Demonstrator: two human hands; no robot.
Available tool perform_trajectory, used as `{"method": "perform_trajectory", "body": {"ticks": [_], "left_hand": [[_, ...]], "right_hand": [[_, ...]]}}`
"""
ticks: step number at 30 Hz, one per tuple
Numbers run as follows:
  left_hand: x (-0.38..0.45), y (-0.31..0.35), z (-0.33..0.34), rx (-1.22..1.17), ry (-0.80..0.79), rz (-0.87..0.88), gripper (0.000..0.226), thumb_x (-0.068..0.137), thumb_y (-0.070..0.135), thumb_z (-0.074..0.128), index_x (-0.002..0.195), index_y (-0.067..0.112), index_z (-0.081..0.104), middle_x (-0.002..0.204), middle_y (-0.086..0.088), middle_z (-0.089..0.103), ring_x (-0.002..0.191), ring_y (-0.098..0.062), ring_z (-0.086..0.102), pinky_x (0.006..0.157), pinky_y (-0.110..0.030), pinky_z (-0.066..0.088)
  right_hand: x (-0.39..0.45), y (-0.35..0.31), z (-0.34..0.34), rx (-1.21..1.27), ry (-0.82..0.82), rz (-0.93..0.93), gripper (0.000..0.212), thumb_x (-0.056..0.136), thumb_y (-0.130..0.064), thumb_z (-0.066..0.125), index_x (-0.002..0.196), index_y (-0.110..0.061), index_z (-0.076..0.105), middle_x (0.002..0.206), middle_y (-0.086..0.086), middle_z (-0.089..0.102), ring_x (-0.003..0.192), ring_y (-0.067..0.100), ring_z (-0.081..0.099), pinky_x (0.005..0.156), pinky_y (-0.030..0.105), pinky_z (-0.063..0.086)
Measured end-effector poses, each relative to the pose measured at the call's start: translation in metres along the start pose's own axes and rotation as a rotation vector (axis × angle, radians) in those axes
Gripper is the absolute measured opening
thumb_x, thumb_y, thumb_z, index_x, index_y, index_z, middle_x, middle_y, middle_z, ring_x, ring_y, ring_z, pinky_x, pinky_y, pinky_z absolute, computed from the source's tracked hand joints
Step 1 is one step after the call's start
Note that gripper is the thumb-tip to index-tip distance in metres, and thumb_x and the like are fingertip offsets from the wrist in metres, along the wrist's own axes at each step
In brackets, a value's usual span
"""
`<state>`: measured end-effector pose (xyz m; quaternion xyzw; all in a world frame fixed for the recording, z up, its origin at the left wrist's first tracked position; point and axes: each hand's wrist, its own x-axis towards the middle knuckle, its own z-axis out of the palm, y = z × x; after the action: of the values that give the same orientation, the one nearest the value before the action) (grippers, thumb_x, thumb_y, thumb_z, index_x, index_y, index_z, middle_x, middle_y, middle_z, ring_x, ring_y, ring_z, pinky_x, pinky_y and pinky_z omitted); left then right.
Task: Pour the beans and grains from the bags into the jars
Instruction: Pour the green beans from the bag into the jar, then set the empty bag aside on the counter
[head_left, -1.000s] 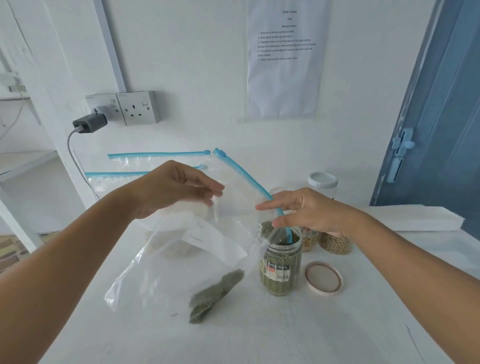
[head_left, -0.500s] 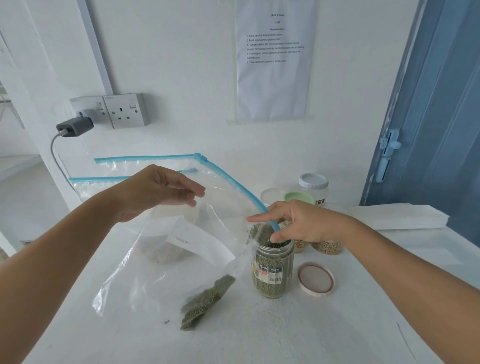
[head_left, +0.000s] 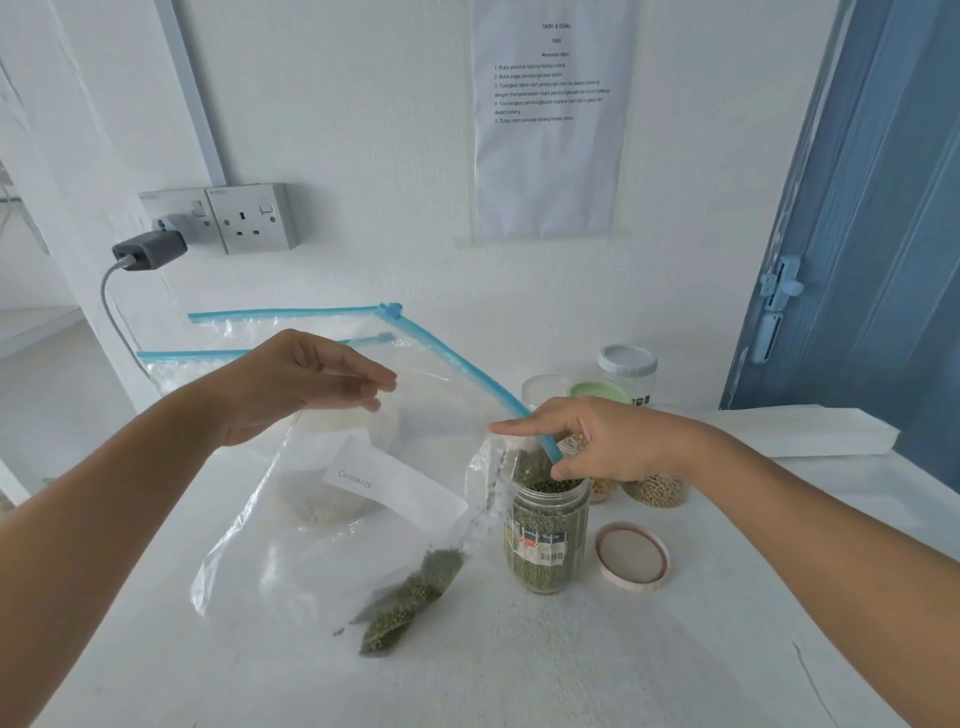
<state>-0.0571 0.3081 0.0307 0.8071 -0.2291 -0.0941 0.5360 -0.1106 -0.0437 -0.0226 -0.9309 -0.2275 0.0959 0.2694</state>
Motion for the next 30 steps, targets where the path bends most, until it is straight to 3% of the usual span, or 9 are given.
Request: {"method": "perform_trajectory", "body": {"ticks": [5, 9, 12, 15, 17, 21, 25, 27, 30], "left_hand": [[0.0, -0.003, 0.0, 0.008, 0.008, -0.002, 0.023, 0.085, 0.002, 0.074, 0.107, 0.006, 0.082, 0.113, -0.008, 0.079, 0.105, -0.03, 0.076, 0.088, -0.019, 0.058], [0.001, -0.007, -0.005, 0.005, 0.006, -0.002, 0.028, 0.073, 0.019, 0.087, 0.101, 0.012, 0.084, 0.116, -0.009, 0.078, 0.106, -0.031, 0.075, 0.089, -0.021, 0.058], [0.0, -0.011, -0.009, -0.005, -0.016, 0.006, 0.062, 0.053, 0.043, 0.101, 0.104, 0.012, 0.083, 0.119, -0.009, 0.077, 0.106, -0.031, 0.076, 0.091, -0.024, 0.059], [0.001, -0.013, -0.01, -0.037, 0.009, 0.022, 0.031, 0.072, 0.02, 0.087, 0.101, 0.011, 0.084, 0.118, -0.01, 0.078, 0.107, -0.034, 0.075, 0.091, -0.024, 0.059], [-0.001, -0.013, -0.009, -0.034, 0.021, 0.026, 0.023, 0.077, 0.01, 0.079, 0.1, 0.011, 0.084, 0.116, -0.011, 0.078, 0.106, -0.034, 0.076, 0.091, -0.025, 0.059], [-0.003, -0.014, -0.014, -0.023, 0.024, 0.03, 0.028, 0.073, 0.018, 0.086, 0.1, 0.011, 0.084, 0.116, -0.011, 0.078, 0.106, -0.035, 0.075, 0.091, -0.024, 0.059], [-0.005, -0.019, -0.021, -0.012, 0.02, 0.041, 0.079, 0.041, 0.055, 0.103, 0.103, 0.011, 0.083, 0.117, -0.012, 0.077, 0.104, -0.031, 0.076, 0.09, -0.023, 0.059], [-0.005, -0.022, -0.023, -0.02, 0.028, 0.046, 0.083, 0.037, 0.059, 0.102, 0.103, 0.012, 0.083, 0.118, -0.011, 0.077, 0.105, -0.031, 0.076, 0.091, -0.024, 0.059], [-0.007, -0.025, -0.026, -0.023, 0.027, 0.051, 0.081, 0.04, 0.059, 0.102, 0.104, 0.013, 0.083, 0.12, -0.01, 0.077, 0.107, -0.032, 0.075, 0.097, -0.028, 0.058]], "right_hand": [[-0.001, -0.002, -0.001, -0.092, -0.026, 0.01, 0.086, 0.097, -0.003, 0.062, 0.141, -0.074, 0.036, 0.138, -0.016, 0.046, 0.119, -0.007, 0.05, 0.089, 0.002, 0.04], [0.003, -0.008, -0.003, -0.145, -0.024, 0.016, 0.092, 0.096, -0.001, 0.059, 0.137, -0.079, 0.033, 0.132, -0.014, 0.047, 0.122, 0.002, 0.052, 0.103, 0.025, 0.048], [0.005, -0.011, -0.006, -0.163, -0.027, 0.015, 0.092, 0.096, -0.001, 0.058, 0.135, -0.081, 0.033, 0.125, -0.016, 0.048, 0.117, 0.001, 0.054, 0.1, 0.026, 0.048], [0.006, -0.013, -0.007, -0.14, -0.038, 0.015, 0.09, 0.096, -0.001, 0.058, 0.136, -0.079, 0.036, 0.115, -0.03, 0.048, 0.101, -0.016, 0.055, 0.083, 0.012, 0.047], [0.006, -0.015, -0.008, -0.138, -0.046, 0.017, 0.091, 0.095, 0.0, 0.057, 0.135, -0.079, 0.036, 0.114, -0.032, 0.05, 0.093, -0.023, 0.053, 0.077, 0.012, 0.048], [0.008, -0.024, -0.014, -0.173, -0.059, 0.028, 0.092, 0.095, 0.0, 0.055, 0.135, -0.08, 0.035, 0.121, -0.022, 0.05, 0.097, -0.007, 0.057, 0.091, 0.031, 0.056], [0.013, -0.033, -0.018, -0.225, -0.102, 0.021, 0.096, 0.093, 0.003, 0.055, 0.133, -0.082, 0.034, 0.112, -0.023, 0.046, 0.104, 0.01, 0.06, 0.092, 0.043, 0.057], [0.016, -0.036, -0.021, -0.257, -0.125, 0.016, 0.098, 0.092, 0.003, 0.055, 0.13, -0.085, 0.032, 0.115, -0.021, 0.046, 0.104, 0.02, 0.063, 0.089, 0.047, 0.058], [0.017, -0.04, -0.025, -0.283, -0.154, 0.019, 0.097, 0.092, 0.002, 0.056, 0.131, -0.085, 0.032, 0.116, -0.022, 0.046, 0.103, 0.022, 0.065, 0.084, 0.044, 0.06]]}}
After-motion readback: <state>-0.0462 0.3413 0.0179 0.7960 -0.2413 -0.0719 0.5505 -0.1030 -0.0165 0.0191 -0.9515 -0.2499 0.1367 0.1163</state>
